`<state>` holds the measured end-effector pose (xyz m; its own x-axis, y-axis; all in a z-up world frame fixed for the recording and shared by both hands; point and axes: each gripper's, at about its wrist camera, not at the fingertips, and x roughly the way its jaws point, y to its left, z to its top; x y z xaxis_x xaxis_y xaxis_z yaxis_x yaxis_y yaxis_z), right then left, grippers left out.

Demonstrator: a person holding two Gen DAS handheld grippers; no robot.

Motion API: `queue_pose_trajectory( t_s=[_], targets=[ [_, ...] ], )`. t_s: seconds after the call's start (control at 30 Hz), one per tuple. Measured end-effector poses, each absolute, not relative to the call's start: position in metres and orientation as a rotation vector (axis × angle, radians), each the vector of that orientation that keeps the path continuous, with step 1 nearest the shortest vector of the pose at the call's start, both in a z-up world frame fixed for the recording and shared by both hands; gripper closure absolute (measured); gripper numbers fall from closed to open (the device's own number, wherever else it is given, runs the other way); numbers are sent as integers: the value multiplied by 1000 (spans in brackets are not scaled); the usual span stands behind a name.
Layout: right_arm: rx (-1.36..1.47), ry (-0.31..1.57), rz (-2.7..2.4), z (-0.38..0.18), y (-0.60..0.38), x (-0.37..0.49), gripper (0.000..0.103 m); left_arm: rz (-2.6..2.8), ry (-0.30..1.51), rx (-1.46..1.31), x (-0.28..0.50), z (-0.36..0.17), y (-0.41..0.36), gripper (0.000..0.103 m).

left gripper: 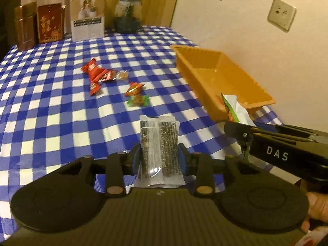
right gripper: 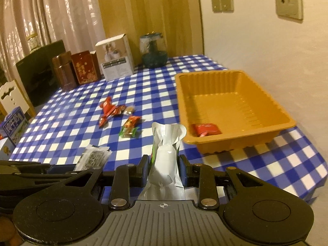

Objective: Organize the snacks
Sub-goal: 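Carry both snacks over the orange tray and open both grippers to release them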

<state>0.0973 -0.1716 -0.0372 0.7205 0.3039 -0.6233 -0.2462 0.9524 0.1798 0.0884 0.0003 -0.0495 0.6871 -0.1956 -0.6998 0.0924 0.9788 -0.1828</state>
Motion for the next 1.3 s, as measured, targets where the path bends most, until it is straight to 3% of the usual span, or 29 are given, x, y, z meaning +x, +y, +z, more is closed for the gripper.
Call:
queue_pose_trajectory(
  t_s=[0.63, 1.3],
  targets=[
    [139, 647, 171, -3, -265, 128, 72, -291, 732, -111, 140, -8, -85, 69],
    [123, 659, 159, -21, -310, 215, 72, -307, 733, -113, 238, -25, -136, 69]
  ],
)
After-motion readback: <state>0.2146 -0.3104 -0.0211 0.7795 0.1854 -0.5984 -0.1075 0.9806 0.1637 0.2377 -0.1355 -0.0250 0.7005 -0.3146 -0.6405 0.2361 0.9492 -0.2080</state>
